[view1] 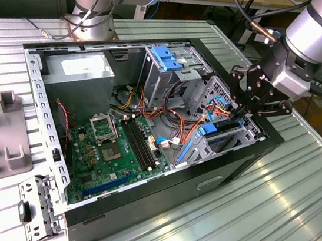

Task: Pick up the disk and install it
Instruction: 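Insert the first disk wire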

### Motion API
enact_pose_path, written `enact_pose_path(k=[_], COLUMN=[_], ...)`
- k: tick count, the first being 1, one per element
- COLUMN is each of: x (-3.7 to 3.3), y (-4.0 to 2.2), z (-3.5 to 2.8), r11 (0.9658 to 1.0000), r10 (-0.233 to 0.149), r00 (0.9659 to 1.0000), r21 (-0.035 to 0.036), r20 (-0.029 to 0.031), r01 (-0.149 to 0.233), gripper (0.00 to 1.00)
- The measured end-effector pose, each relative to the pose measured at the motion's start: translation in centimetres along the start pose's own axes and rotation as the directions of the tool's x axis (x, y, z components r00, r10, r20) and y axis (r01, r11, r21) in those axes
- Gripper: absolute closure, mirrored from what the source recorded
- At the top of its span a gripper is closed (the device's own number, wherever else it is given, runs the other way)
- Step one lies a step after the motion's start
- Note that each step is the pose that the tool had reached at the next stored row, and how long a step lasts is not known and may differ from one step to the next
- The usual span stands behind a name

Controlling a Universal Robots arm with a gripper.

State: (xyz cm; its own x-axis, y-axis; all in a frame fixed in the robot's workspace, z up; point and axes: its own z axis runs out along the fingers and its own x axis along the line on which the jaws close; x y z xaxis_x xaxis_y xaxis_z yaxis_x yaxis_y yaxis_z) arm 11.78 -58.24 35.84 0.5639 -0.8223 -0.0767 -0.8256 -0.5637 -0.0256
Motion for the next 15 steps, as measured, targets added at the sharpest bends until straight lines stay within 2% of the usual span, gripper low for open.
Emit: enact_pose_path(k=[3,7,11,15], x=[0.00,0.00,0.00,0.01], y=[0.00,0.00,0.00,0.00], z=[0.01,0.02,0.04,0.05], r11=[0.9996,0.9969,0.9937,0.9890], r10=[0.029,0.078,0.112,0.147], r00=[0.9996,0.9970,0.9937,0.9891], r21=[0.0023,0.0060,0.0087,0.0116], r20=[-0.0007,-0.0019,-0.0024,-0.0030], r01=[-0.029,-0.078,-0.112,-0.147], gripper=[0.83,0.83,0.83,0.83])
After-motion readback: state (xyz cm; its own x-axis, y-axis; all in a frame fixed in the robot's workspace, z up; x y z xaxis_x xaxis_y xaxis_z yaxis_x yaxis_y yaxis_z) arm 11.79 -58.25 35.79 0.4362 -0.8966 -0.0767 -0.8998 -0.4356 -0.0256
